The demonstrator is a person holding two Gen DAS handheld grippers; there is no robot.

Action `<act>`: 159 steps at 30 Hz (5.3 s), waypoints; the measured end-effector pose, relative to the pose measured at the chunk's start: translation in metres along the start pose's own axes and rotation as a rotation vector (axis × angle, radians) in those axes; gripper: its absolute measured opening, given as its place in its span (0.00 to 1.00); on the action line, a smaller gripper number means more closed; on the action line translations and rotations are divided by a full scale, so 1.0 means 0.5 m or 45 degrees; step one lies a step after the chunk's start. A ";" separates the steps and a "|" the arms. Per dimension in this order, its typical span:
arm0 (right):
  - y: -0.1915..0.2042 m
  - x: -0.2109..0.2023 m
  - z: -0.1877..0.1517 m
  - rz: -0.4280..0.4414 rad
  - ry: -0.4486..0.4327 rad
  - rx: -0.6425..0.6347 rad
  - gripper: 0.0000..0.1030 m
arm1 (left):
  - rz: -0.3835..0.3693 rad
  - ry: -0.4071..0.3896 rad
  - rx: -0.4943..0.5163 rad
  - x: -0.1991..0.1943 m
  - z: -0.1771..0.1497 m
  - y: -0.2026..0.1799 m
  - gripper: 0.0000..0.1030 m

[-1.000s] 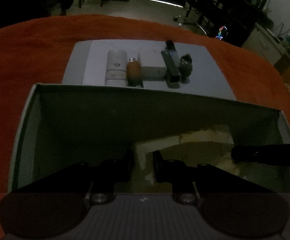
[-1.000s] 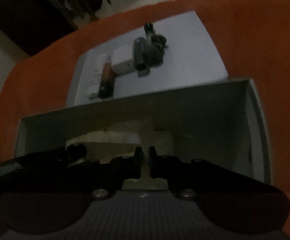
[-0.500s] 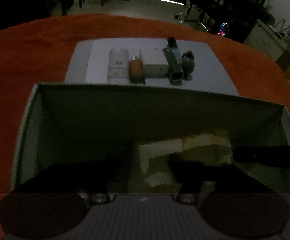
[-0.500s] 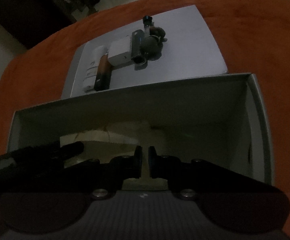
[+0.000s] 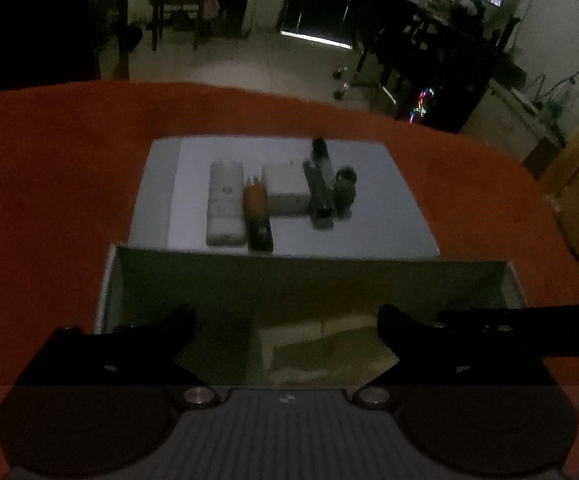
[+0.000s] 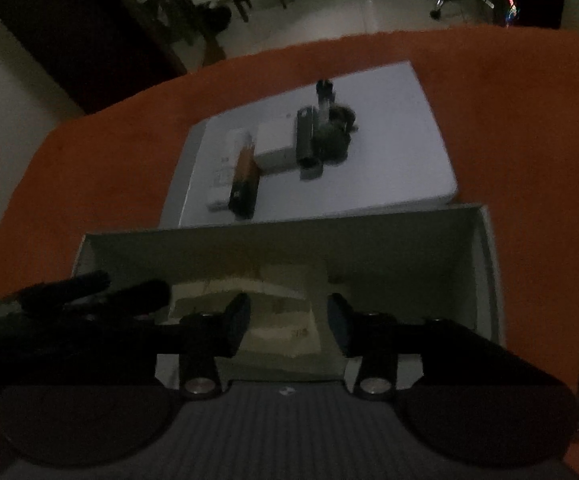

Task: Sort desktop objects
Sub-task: 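Withdraw the right tool from the box back toward the board, then grasp the orange bottle with the left tool while the right tool grasps the penguin figurine, then lift the orange bottle with the left tool while the right tool lifts the figurine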

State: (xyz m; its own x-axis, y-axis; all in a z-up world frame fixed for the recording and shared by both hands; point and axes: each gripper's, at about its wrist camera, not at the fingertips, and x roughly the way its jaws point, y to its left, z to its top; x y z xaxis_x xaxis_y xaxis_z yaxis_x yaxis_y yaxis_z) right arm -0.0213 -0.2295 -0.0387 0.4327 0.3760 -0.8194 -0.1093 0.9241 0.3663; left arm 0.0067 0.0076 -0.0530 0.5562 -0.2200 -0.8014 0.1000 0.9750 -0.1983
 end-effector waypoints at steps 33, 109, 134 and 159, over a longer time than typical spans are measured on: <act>-0.002 0.019 0.300 -0.097 0.037 0.051 1.00 | 0.069 0.159 0.085 0.105 0.250 -0.002 1.00; -0.095 0.390 0.369 -0.423 0.341 0.031 0.34 | 0.224 0.551 -0.144 0.466 0.262 0.015 0.36; -0.110 0.312 0.367 -0.355 0.283 0.120 0.29 | 0.162 0.429 -0.177 0.383 0.275 0.024 0.20; 0.069 0.014 0.308 -0.309 0.091 0.009 0.29 | 0.140 0.241 -0.137 0.076 0.264 -0.029 0.20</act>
State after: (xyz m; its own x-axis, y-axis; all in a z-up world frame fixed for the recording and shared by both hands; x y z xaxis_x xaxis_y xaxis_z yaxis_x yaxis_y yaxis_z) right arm 0.1157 -0.2056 0.0360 0.3815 0.1470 -0.9126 -0.0037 0.9875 0.1575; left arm 0.1353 -0.0110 -0.0063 0.3934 -0.1241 -0.9110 -0.0465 0.9869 -0.1546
